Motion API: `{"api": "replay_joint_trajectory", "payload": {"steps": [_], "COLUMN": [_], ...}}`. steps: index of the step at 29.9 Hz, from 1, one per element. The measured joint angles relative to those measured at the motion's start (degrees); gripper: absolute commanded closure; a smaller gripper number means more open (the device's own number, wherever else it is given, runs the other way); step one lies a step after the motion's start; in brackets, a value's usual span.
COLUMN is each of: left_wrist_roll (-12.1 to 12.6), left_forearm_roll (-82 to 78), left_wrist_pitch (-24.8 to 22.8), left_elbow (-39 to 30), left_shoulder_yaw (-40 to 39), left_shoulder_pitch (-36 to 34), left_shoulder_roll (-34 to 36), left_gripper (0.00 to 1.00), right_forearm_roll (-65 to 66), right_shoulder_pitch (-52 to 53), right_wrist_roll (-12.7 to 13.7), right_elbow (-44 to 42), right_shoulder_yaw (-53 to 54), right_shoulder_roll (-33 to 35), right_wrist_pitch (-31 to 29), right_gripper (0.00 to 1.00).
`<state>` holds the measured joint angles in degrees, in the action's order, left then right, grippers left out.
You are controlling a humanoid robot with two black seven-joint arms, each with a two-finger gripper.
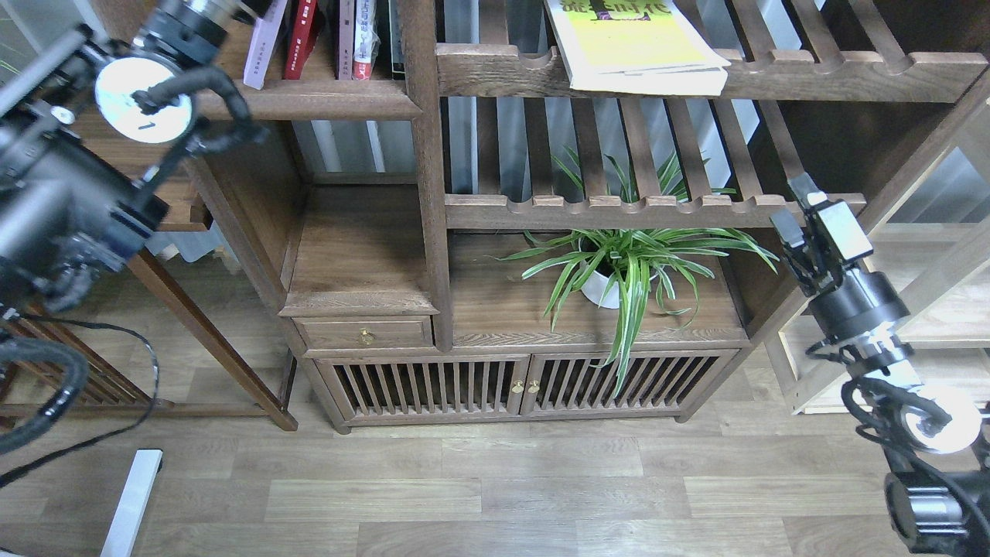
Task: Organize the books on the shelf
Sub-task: 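Bring both grippers back in front of the shelf and raise the right gripper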
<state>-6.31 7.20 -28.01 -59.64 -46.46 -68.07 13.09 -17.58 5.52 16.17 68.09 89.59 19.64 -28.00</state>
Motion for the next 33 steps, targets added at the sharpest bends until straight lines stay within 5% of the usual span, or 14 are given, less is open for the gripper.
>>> {"api": "replay_joint_trajectory", "payload": {"steps": [6,21,33], "left_wrist_roll": [3.5,4.5,10.7], "left_forearm_roll": [0.0,4.9,5.9], "left_wrist_pitch": [0.0,0.0,0.0], "left_elbow": [-5.6,-15.2,-18.5], "left_shoulder_yaw": [0.2,-0.2,0.7], "left_shoulder_pitch": [3.2,16.8,26.1], "left_shoulder_roll": [0.5,7.6,8.0], "left_gripper": [0.01,0.01,0.01], "right_forearm_roll": [0.1,0.3,0.4], "right_shoulder_pitch": [0.2,3.6,11.3], "right_wrist_roll": [0.0,0.2,0.5], "right_elbow": [1.3,4.8,5.7], "right_shoulder_yaw": [0.0,-5.2,-11.3], "right_shoulder_roll": [-1.7,-7.1,-7.3], "right_wrist_pitch": [0.0,0.0,0.2], "right_gripper": [0.06,0.09,0.15]}}
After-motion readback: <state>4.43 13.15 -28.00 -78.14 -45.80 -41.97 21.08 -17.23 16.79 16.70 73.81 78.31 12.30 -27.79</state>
